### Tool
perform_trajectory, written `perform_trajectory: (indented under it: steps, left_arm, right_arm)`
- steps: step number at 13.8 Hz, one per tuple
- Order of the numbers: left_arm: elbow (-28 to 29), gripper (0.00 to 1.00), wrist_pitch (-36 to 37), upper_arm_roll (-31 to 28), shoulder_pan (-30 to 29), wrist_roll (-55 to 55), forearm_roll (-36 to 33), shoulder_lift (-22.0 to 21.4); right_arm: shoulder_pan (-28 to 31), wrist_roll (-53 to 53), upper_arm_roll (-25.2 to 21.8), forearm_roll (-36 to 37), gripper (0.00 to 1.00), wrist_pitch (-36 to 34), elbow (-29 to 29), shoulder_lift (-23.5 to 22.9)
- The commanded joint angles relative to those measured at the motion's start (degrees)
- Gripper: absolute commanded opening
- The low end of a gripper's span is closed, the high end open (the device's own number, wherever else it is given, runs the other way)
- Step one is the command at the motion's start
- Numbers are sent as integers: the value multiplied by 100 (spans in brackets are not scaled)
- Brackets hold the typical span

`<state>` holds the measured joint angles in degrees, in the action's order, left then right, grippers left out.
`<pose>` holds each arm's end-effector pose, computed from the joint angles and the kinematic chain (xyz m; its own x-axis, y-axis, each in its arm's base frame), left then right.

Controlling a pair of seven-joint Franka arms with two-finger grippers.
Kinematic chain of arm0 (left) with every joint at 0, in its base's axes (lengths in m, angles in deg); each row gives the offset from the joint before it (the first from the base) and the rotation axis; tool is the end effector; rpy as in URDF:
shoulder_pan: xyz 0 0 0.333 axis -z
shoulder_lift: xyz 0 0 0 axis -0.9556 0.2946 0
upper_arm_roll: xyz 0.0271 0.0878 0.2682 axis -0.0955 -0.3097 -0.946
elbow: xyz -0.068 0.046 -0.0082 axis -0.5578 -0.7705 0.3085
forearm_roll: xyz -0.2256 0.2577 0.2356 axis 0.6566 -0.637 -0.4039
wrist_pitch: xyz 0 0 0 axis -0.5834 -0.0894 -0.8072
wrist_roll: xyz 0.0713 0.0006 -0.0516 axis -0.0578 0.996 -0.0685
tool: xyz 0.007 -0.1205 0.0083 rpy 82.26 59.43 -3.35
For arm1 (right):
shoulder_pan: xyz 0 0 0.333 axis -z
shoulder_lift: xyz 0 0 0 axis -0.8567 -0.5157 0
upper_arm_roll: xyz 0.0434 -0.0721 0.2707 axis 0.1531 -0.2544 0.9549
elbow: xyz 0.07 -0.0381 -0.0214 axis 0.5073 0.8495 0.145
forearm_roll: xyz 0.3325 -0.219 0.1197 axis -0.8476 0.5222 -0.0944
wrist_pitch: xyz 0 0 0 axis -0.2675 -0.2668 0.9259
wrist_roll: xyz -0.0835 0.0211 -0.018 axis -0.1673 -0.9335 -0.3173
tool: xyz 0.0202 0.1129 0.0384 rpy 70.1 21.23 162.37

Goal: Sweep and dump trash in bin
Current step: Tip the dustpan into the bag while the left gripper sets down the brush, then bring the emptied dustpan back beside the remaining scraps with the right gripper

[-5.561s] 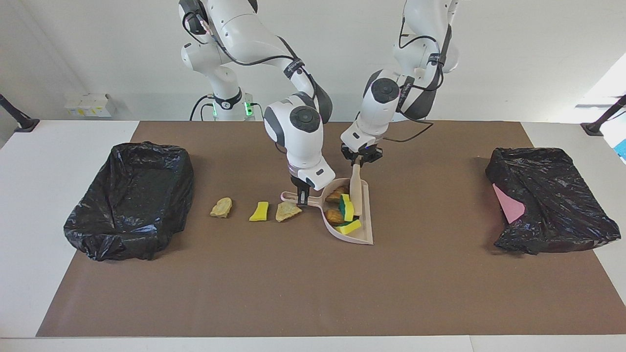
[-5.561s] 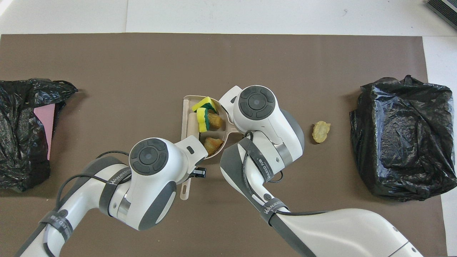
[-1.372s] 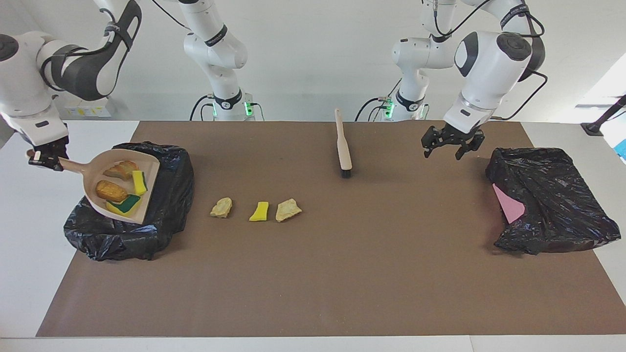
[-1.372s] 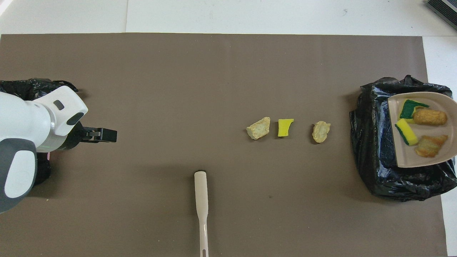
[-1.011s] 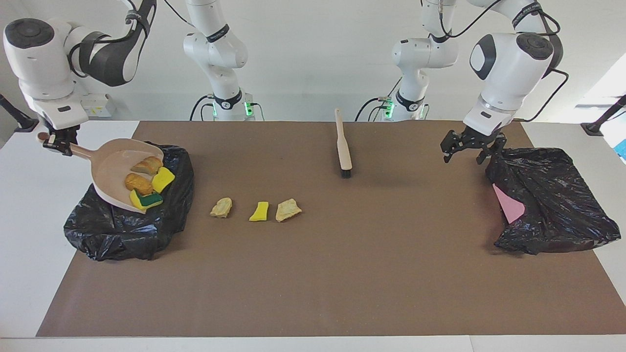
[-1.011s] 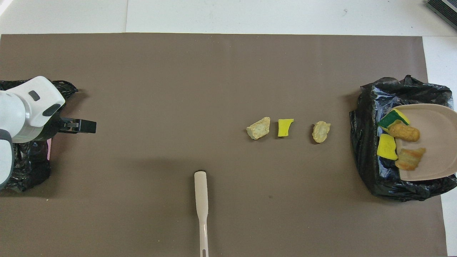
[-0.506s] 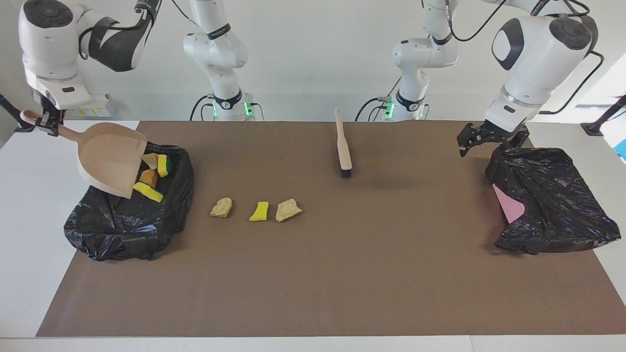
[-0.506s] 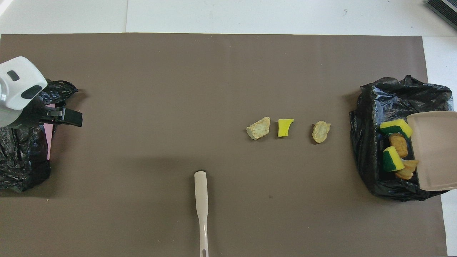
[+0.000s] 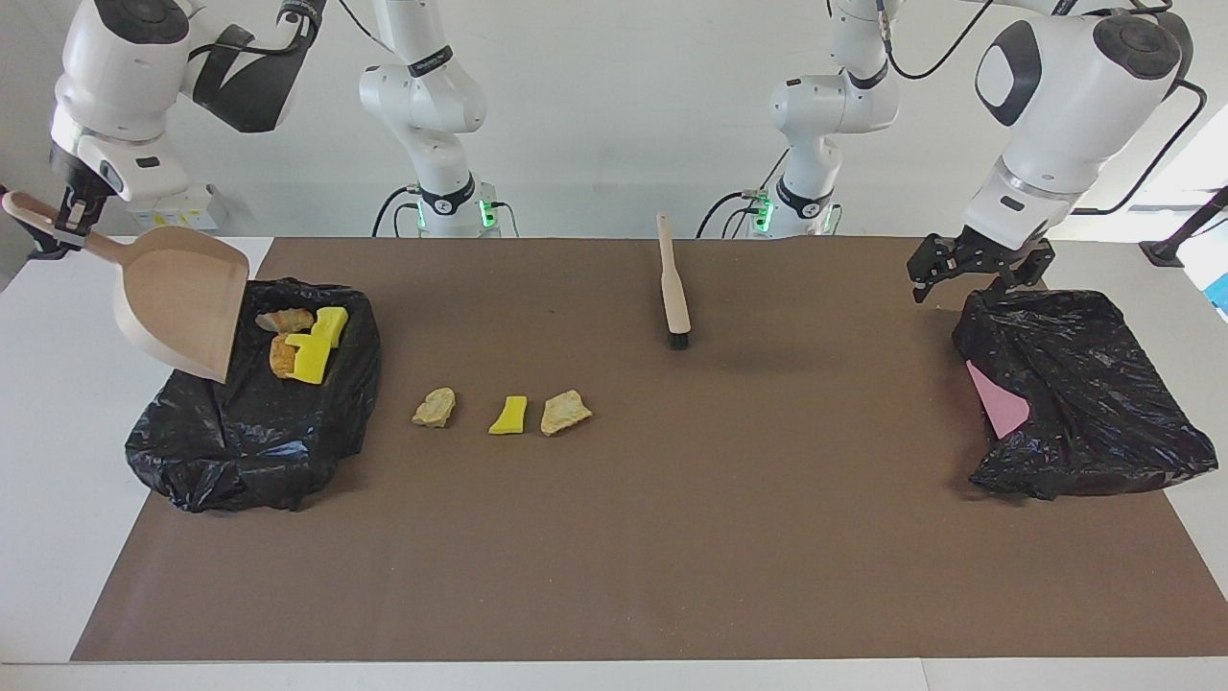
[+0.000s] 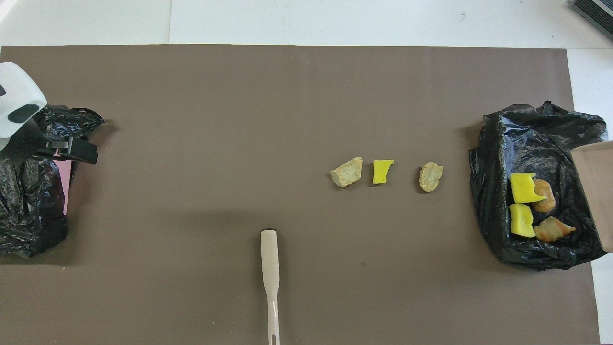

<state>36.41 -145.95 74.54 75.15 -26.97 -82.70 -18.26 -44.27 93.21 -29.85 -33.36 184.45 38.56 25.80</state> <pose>0.5861 -0.0456 0.5346 0.9901 -0.1402 0.0015 -0.1401 -0.9900 -0.0179 0.5379 -0.2026 0.5642 -0.1444 0.7104 -0.6888 0.9847 0.1718 -0.0293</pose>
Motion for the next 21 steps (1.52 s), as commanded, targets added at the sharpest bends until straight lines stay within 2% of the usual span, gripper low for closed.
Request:
perform_trajectory:
  steps: [1,5,7,10,11,13,17,21]
  left_arm:
    - [-310,100,250,54,-70,-83,0,102]
    - [-249,100,153,54,-61,-109,-9,-12]
    - [-240,100,170,54,-52,-101,-9,-39]
    - [-319,100,162,54,-61,-101,-27,-30]
    - [-328,100,170,54,-61,-92,-27,-47]
    - [-328,100,345,54,-61,-22,-18,-301]
    - [-275,100,452,81,-61,5,-36,-478]
    - [-205,100,469,72,-61,13,-27,-531]
  right_arm:
    - [-158,-139,37,85,0,35,-401,-271]
    - [-693,-1156,238,-292,0,-52,-507,-342]
    - [-1149,-1937,282,-644,0,-403,-725,-438]
    - [-1914,-3097,283,-759,0,-1368,-1682,-1061]
    - [-2029,-3780,283,-1012,0,-1641,-1955,-1202]
    - [-2354,-4977,300,-1242,0,-2143,-2403,-1518]
    - [-2881,-7269,344,-1979,0,-2408,-2966,-2090]
    - [-3541,-9511,344,-2655,0,-2646,-4143,-3170]
